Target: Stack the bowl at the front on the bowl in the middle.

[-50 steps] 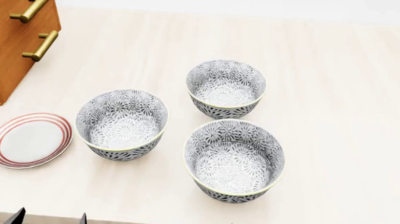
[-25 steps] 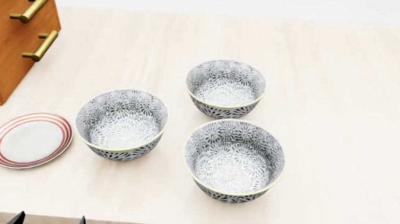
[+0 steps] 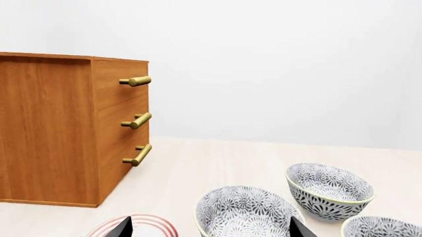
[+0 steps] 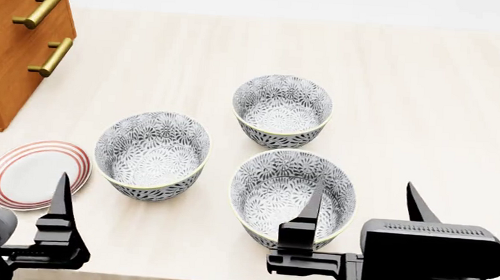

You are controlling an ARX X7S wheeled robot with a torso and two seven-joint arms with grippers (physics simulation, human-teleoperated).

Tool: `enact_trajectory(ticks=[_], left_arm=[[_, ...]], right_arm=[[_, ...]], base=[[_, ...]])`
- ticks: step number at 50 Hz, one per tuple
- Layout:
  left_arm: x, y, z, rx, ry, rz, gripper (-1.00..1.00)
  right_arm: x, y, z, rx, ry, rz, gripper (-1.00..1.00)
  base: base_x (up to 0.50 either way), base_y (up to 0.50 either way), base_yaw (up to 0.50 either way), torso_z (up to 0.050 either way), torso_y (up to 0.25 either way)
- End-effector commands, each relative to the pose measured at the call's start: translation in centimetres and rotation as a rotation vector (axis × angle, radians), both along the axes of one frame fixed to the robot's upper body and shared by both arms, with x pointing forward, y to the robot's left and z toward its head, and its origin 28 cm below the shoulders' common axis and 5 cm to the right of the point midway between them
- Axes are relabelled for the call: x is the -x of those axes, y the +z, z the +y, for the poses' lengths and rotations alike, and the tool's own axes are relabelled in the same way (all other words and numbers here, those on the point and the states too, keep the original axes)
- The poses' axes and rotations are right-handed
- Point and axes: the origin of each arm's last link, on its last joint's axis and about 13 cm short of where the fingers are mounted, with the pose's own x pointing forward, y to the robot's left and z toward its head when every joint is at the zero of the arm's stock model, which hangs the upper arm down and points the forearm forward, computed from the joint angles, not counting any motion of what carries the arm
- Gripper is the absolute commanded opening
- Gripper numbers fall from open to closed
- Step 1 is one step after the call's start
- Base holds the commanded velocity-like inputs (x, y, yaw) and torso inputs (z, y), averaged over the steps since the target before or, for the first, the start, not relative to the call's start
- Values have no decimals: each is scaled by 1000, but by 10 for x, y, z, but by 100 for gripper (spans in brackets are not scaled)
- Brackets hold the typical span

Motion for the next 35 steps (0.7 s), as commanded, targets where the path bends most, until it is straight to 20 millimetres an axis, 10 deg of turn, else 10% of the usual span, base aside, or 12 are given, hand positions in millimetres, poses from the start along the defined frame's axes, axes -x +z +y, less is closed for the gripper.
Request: enact_trajectory(ticks=[1,35], left_arm=[[5,33,1,-7,18,-89,100],[5,31,2,-16,27,-99,100]], right_arm=[[5,35,-5,31,-31,-60,100],[-3,26,0,41,-86,-39,100]], base=[[0,0,0,0,0],[0,221,0,0,0]])
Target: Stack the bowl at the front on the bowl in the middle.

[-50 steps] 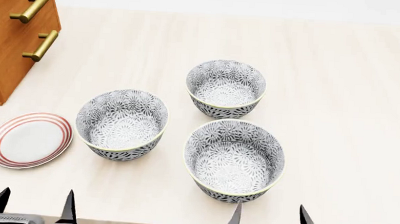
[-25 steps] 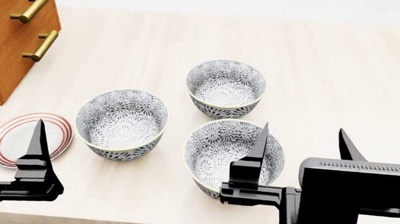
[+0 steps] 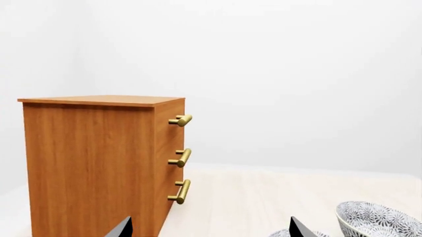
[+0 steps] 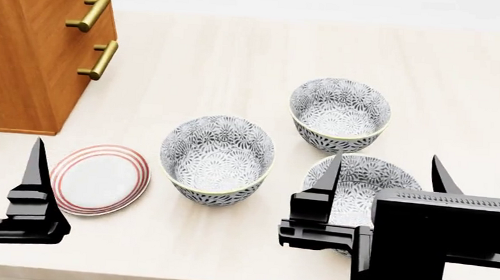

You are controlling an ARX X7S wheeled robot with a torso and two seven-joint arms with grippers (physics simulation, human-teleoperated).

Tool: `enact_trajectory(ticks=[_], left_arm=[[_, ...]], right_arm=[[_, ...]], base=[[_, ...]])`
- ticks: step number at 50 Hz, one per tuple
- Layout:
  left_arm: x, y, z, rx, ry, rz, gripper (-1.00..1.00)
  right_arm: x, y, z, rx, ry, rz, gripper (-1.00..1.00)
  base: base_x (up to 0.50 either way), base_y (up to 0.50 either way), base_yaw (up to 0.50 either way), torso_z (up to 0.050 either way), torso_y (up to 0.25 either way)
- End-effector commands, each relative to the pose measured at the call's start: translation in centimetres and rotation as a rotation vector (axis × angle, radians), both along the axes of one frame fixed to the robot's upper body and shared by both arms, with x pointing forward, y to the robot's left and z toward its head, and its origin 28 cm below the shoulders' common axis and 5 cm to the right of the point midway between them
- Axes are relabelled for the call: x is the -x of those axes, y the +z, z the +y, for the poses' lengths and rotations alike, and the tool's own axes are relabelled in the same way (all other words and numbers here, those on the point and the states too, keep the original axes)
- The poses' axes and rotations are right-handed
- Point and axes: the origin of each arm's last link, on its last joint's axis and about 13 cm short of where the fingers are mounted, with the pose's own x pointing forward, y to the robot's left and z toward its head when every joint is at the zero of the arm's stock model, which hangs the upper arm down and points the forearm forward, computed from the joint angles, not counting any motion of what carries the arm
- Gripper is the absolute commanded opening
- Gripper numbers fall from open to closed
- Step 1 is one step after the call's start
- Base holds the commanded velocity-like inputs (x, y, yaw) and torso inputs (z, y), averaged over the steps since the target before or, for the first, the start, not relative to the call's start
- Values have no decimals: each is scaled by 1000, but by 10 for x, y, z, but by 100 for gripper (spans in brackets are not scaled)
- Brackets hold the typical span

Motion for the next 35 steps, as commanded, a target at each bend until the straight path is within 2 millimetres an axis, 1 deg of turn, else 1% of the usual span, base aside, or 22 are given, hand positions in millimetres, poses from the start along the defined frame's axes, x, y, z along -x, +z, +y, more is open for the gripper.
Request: enact_trajectory(ticks=[1,5,8,35], left_arm=[[1,-2,0,0,-2,-1,100],[-1,-4,0,-2,-2,2,100],[-2,-6,-1,-1,-2,6,100],[-1,-5,-1,-7,-3,0,100]], right_arm=[[-1,-3,1,9,-16,-5,100],[-2,-4,0,25,-32,-15,100],[-3,-4,1,22,-26,7,100],[0,0,0,27,-6,4,100]], base=[[0,0,0,0,0],[0,0,0,0,0],[500,0,0,0,0],[500,0,0,0,0]])
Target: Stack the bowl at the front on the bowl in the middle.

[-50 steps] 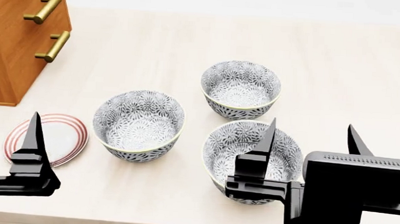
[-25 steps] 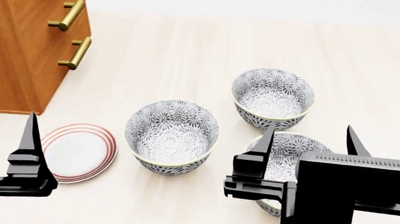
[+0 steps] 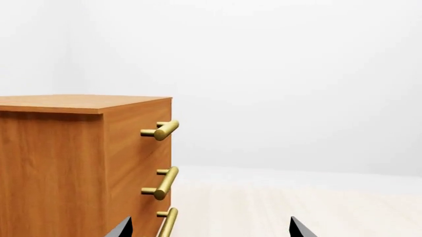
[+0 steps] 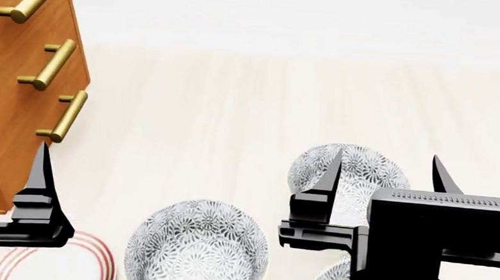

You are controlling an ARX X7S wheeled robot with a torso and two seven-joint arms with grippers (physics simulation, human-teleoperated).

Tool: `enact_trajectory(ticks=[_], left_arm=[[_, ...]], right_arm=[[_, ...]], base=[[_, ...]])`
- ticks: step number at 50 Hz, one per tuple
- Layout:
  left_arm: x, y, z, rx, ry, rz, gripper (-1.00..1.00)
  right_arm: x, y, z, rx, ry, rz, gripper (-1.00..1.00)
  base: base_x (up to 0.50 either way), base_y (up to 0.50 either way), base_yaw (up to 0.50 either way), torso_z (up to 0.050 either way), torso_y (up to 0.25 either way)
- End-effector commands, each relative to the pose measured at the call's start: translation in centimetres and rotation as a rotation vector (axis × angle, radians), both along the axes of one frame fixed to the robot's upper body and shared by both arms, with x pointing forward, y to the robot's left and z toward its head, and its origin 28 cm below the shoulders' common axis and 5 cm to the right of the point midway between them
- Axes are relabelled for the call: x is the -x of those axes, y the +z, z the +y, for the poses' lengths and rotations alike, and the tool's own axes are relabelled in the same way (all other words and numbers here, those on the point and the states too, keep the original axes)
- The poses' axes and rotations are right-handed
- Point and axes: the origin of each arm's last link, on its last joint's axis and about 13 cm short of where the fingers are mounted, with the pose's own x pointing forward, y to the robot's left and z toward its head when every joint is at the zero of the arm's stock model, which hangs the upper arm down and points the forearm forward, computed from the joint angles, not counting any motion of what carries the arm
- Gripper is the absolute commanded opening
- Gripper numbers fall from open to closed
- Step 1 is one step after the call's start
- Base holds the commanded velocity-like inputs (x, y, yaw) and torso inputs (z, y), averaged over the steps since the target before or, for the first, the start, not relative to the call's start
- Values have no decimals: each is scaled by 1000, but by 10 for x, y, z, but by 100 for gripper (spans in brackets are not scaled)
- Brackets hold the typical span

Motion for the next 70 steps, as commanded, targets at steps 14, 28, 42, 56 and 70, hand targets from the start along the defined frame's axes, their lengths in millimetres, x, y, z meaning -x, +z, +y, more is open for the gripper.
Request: enact_trajectory(ticks=[14,28,42,56,70], left_arm=[[1,-3,0,0,-4,4,100],[0,-3,0,0,-5,10,100],[-3,-6,0,2,-6,24,100],[-5,-12,-1,-10,-12,47,100],[-5,-13,-1,-10,-12,49,100]], right_arm=[[-1,-3,-1,0,-17,11,100],[-14,25,-14,-191,-27,179,100],[-49,46,-52,-440,-25,471,100],[-69,3,-90,-632,-61,739,100],[-74,-9,-90,-644,-65,813,100]], base=[[469,0,0,0,1],[0,0,0,0,1],[0,0,0,0,0],[0,0,0,0,0],[0,0,0,0,0]])
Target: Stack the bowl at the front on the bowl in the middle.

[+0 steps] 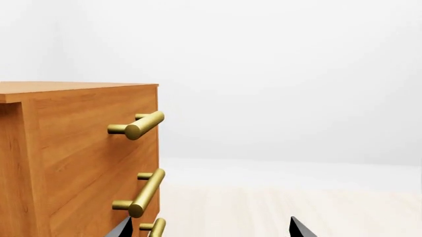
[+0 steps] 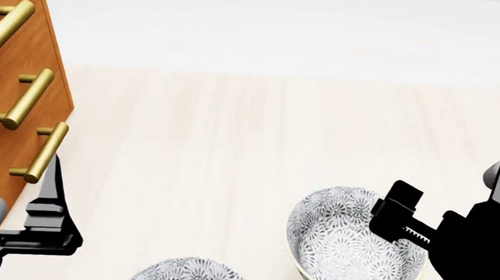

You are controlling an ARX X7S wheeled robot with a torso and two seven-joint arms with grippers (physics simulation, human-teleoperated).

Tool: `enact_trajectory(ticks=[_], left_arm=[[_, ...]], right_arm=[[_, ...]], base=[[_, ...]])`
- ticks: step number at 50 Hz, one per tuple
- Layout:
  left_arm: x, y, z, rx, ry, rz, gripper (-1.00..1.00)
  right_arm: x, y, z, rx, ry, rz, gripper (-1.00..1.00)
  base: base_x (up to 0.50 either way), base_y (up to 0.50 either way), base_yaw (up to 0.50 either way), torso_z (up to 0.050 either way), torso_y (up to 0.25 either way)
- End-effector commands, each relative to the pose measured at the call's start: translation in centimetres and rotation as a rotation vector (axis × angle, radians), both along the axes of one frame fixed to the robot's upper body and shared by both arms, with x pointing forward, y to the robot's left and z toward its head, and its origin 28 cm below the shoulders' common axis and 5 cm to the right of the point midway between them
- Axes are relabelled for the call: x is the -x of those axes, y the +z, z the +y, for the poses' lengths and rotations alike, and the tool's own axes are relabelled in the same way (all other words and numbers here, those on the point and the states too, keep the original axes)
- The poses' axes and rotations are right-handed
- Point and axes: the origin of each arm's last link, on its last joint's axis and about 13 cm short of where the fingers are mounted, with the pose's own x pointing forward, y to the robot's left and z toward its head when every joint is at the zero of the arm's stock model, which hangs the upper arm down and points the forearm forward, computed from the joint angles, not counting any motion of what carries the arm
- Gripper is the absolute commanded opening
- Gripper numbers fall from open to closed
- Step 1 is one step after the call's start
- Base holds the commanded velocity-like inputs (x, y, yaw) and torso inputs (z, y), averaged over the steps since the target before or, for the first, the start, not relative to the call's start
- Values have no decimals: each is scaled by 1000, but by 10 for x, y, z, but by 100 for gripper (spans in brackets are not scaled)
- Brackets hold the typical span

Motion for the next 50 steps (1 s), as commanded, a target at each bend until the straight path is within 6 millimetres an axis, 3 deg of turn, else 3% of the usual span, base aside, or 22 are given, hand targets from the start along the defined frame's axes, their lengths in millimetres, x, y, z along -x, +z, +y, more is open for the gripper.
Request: enact_trajectory(ticks=[1,20,41,42,50], left_arm=[[-1,-3,0,-1,0,9,100],[-2,-4,1,2,1,14,100],[-3,-4,1,1,2,17,100],[-3,-4,1,1,2,18,100],[-3,-5,1,1,1,19,100]], right_arm=[[-6,-17,-8,-75,5,100,100],[-10,-35,-9,-104,47,192,100],[-14,-69,-12,-101,10,255,100],[-13,-69,-12,-99,9,254,-100],[-10,-70,-9,-82,40,255,-100]], base=[[0,0,0,0,0],[0,0,0,0,0],[0,0,0,0,0],[0,0,0,0,0],[0,0,0,0,0]])
